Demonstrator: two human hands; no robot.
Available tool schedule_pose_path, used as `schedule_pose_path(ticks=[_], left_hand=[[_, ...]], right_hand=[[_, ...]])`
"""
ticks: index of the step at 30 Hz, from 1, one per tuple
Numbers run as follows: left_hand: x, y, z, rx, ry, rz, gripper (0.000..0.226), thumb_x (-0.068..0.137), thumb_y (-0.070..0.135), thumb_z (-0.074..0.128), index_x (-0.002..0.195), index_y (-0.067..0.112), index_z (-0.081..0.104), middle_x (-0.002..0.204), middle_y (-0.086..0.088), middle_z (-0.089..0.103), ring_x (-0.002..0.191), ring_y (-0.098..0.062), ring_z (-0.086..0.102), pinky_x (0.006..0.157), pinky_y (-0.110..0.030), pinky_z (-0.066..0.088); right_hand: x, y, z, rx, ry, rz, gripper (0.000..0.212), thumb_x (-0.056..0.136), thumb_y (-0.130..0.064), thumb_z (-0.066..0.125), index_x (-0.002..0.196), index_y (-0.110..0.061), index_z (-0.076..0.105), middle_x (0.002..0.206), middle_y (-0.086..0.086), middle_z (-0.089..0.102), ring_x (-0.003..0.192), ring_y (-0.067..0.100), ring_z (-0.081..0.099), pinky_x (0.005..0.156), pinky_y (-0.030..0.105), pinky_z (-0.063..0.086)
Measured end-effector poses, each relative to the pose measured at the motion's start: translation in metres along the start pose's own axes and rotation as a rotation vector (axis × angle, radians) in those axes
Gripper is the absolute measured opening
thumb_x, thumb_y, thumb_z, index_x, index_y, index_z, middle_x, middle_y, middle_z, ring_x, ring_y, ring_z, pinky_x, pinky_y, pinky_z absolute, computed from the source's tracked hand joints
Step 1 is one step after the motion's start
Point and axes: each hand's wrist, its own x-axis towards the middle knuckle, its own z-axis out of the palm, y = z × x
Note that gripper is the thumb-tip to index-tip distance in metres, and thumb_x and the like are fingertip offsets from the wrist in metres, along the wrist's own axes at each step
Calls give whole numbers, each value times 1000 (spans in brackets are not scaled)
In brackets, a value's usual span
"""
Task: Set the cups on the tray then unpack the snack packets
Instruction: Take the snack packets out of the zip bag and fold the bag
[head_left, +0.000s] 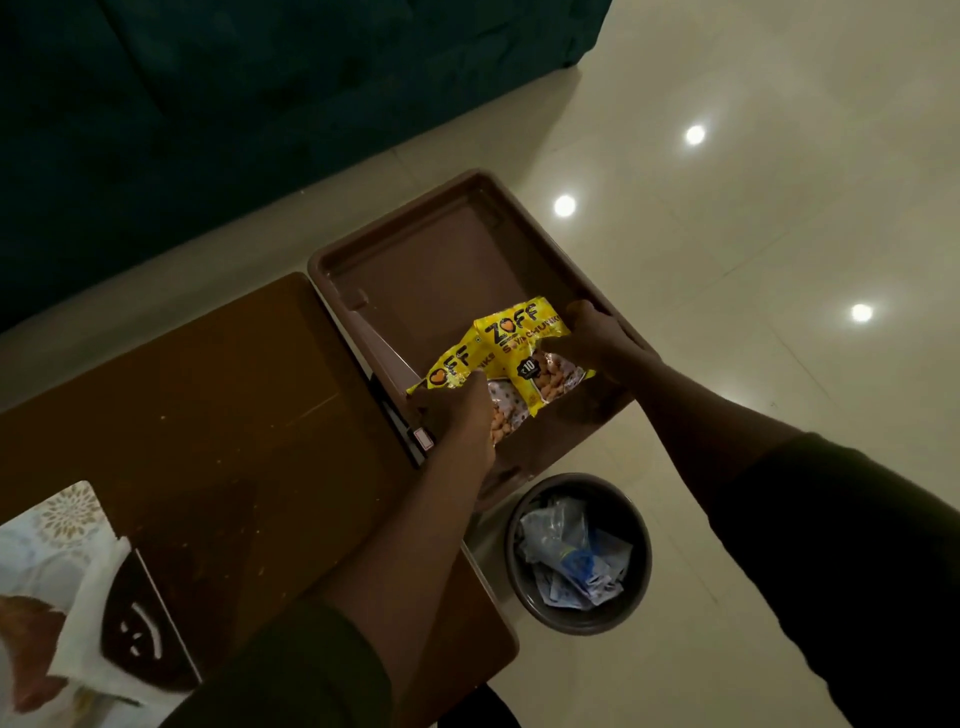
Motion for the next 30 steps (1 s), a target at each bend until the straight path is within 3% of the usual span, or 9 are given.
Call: schedule_pose_path(ticks=[3,8,11,14,17,19,24,27,30], left_hand=[[4,1,5,20,55,-9,81,87,36,65,147,5,20,156,-15,25,141,-33,31,112,-43,34],[5,-11,-2,153,-19,98,62,78,19,77,132,6,48,137,-16,53,119,-34,57,96,-48,52],[2,-18,-3,182,-89,106,74,79,18,78,138,13,34,139,-13,50,119,-33,55,97,-47,51],[0,-23,-9,181,-125,155,74,84,13,72,141,18,26,134,-5,48,105,-24,51,86,-37,49],[-1,-16,-21,217,-135,239,76,87,11,68,146,15,21,144,-7,44,116,-27,53,93,-43,51],[-3,-4,-31,240,-91,326,72,88,10,65,147,15,24,145,-14,44,120,-31,54,90,-40,52],[-8,40,-74,101,-28,523,59,88,2,57,141,16,37,133,-8,56,114,-25,60,91,-43,55],[-5,59,-116,42,-7,553,43,89,0,56,127,16,48,119,-6,62,105,-25,65,68,-33,58],[0,67,-164,20,27,576,47,92,2,55,133,19,43,116,-1,57,87,-8,62,44,-14,50]], right_hand=[[5,-1,4,-27,-20,45,78,78,-41,75,137,-7,38,127,18,57,114,34,58,95,45,51],[6,0,9,79,-118,115,62,72,-30,82,124,-6,60,123,14,65,112,30,62,97,40,52],[-2,3,7,156,-193,128,55,74,-21,80,123,-8,61,123,13,65,113,32,61,101,46,49],[-10,3,-3,202,-292,94,53,77,-14,77,126,-11,59,126,12,64,117,34,59,104,50,46],[-17,-1,-11,295,-354,58,48,83,-10,70,129,-10,55,128,14,63,119,36,58,104,55,44],[-22,-6,-15,394,-357,15,44,86,-8,66,129,-10,55,127,16,63,117,38,59,102,56,45],[-36,-35,-9,605,-297,-101,40,88,-8,64,127,-8,57,123,20,65,110,40,64,97,58,48],[-46,-61,7,614,-229,-120,39,85,-10,68,123,-2,59,120,22,66,105,39,66,93,55,52],[-57,-90,26,569,-178,-166,30,83,-16,72,110,-4,65,110,15,71,91,31,71,83,47,58]])
